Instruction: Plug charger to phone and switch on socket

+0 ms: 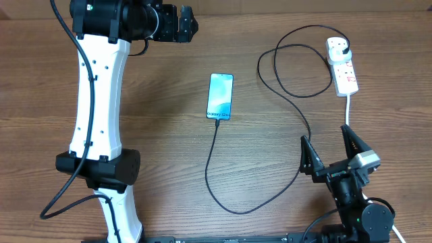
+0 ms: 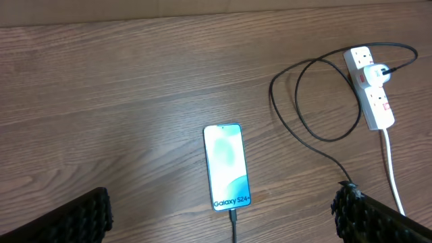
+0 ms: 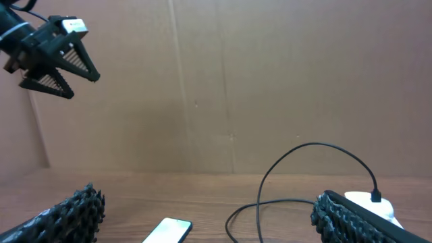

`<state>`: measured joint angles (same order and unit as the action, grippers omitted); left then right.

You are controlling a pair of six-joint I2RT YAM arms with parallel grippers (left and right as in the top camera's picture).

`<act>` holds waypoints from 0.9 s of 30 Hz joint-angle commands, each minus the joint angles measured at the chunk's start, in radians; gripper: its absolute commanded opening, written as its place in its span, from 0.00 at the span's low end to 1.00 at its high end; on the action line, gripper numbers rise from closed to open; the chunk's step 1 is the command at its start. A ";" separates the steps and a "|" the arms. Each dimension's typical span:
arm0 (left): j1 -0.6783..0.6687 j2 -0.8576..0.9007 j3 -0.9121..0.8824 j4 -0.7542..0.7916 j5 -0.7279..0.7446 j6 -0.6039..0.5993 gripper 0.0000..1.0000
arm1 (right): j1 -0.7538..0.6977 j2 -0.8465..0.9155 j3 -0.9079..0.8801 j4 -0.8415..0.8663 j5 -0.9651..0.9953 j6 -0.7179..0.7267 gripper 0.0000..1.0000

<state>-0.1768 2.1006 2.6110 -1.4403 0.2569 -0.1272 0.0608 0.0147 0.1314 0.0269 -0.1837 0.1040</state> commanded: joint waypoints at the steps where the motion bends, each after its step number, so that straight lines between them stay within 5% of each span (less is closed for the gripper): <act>1: -0.002 0.007 0.004 0.004 -0.003 -0.003 1.00 | 0.006 -0.013 -0.026 0.030 0.027 -0.005 1.00; 16: -0.002 0.007 0.004 0.004 -0.003 -0.003 1.00 | 0.007 -0.013 -0.124 0.208 0.069 -0.013 1.00; 27: -0.002 0.007 0.004 0.004 -0.003 -0.003 1.00 | 0.010 -0.013 -0.124 0.061 0.071 -0.024 1.00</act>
<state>-0.1768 2.1006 2.6110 -1.4403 0.2565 -0.1272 0.0608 0.0132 0.0185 0.1078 -0.1230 0.0853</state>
